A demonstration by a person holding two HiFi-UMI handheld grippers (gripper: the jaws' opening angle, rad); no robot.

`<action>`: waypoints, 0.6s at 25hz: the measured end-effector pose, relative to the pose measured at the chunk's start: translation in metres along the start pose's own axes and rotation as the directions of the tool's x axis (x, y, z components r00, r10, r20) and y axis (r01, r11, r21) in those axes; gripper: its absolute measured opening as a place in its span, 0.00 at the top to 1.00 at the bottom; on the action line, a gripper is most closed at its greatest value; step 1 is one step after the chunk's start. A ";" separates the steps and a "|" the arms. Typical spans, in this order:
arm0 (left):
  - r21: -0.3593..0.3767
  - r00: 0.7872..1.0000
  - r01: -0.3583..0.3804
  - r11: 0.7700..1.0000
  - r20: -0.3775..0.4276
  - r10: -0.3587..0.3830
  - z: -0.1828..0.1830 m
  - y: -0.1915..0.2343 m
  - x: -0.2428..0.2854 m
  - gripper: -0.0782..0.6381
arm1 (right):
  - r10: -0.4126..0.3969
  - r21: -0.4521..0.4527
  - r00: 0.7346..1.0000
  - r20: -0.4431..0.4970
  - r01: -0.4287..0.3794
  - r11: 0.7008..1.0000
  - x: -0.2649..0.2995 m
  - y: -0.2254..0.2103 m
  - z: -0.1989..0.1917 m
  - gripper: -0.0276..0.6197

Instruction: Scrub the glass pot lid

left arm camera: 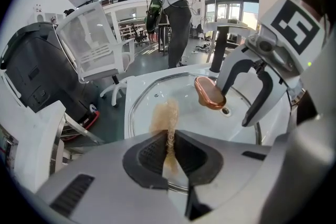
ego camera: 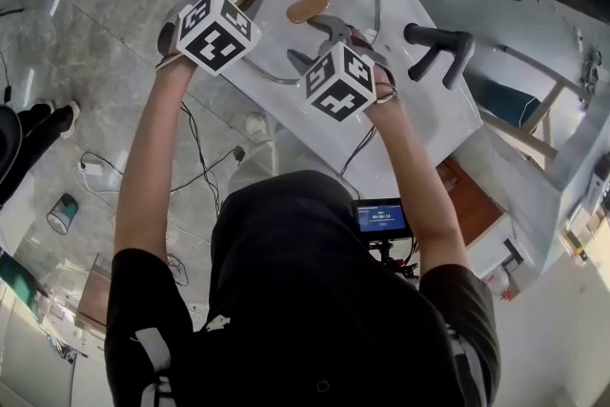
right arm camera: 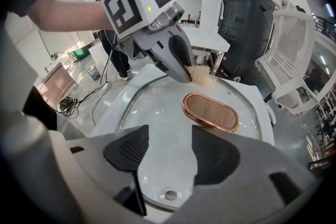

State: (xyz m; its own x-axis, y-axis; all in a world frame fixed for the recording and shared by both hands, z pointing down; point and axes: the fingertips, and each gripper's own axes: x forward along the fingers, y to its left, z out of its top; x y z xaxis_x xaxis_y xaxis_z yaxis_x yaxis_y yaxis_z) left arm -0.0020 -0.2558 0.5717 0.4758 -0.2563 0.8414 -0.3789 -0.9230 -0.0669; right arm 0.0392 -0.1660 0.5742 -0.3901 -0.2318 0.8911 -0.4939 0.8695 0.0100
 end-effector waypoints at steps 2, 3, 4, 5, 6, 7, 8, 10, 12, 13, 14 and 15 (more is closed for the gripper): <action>0.005 1.000 -0.001 1.000 -0.002 0.001 -0.001 -0.003 -0.002 0.86 | 0.000 0.000 1.000 0.000 0.000 1.000 0.000 0.000 0.001 0.59; 0.004 1.000 -0.002 1.000 -0.001 0.002 -0.002 -0.005 -0.003 0.86 | 0.000 0.000 1.000 0.000 0.000 1.000 0.000 0.000 0.001 0.59; 0.000 1.000 -0.003 1.000 0.001 0.003 -0.003 -0.007 -0.004 0.86 | 0.001 0.000 1.000 0.000 -0.001 1.000 0.000 0.000 0.001 0.59; -0.007 1.000 -0.003 1.000 0.004 0.003 -0.004 -0.010 -0.005 0.86 | 0.001 0.000 1.000 0.000 -0.001 1.000 0.000 0.000 0.001 0.59; -0.015 1.000 -0.002 1.000 0.008 0.002 -0.005 -0.012 -0.005 0.86 | 0.001 0.000 1.000 0.000 -0.001 1.000 0.000 0.000 0.000 0.59; -0.022 1.000 0.000 1.000 0.011 0.000 -0.006 -0.015 -0.006 0.86 | 0.002 -0.001 1.000 0.000 -0.002 1.000 0.000 0.001 0.000 0.59; -0.025 1.000 0.002 1.000 0.013 -0.001 -0.008 -0.017 -0.007 0.86 | 0.002 -0.001 1.000 0.000 -0.002 1.000 0.000 0.001 0.000 0.59; -0.027 1.000 0.005 1.000 0.014 -0.004 -0.010 -0.023 -0.010 0.86 | 0.002 -0.002 1.000 0.000 -0.002 1.000 0.000 0.001 0.001 0.59; -0.026 1.000 0.007 1.000 0.014 -0.006 -0.012 -0.028 -0.012 0.86 | 0.002 -0.002 1.000 0.001 -0.002 1.000 0.000 0.001 0.001 0.59; -0.026 1.000 0.007 1.000 0.014 -0.007 -0.013 -0.030 -0.012 0.86 | 0.002 -0.002 1.000 0.001 -0.002 1.000 -0.001 0.001 0.001 0.59; -0.028 1.000 0.007 1.000 0.014 -0.007 -0.014 -0.032 -0.013 0.86 | 0.002 -0.002 1.000 0.001 -0.002 1.000 -0.001 0.001 0.001 0.59; -0.032 1.000 0.007 0.999 0.015 -0.006 -0.015 -0.034 -0.013 0.86 | 0.002 -0.001 1.000 0.001 -0.002 1.000 -0.001 0.001 0.001 0.59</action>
State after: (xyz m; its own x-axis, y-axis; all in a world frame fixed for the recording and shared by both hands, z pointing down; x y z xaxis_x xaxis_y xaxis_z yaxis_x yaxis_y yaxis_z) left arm -0.0068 -0.2165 0.5706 0.4899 -0.2547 0.8337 -0.4010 -0.9150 -0.0440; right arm 0.0386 -0.1654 0.5733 -0.3921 -0.2303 0.8906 -0.4920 0.8705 0.0085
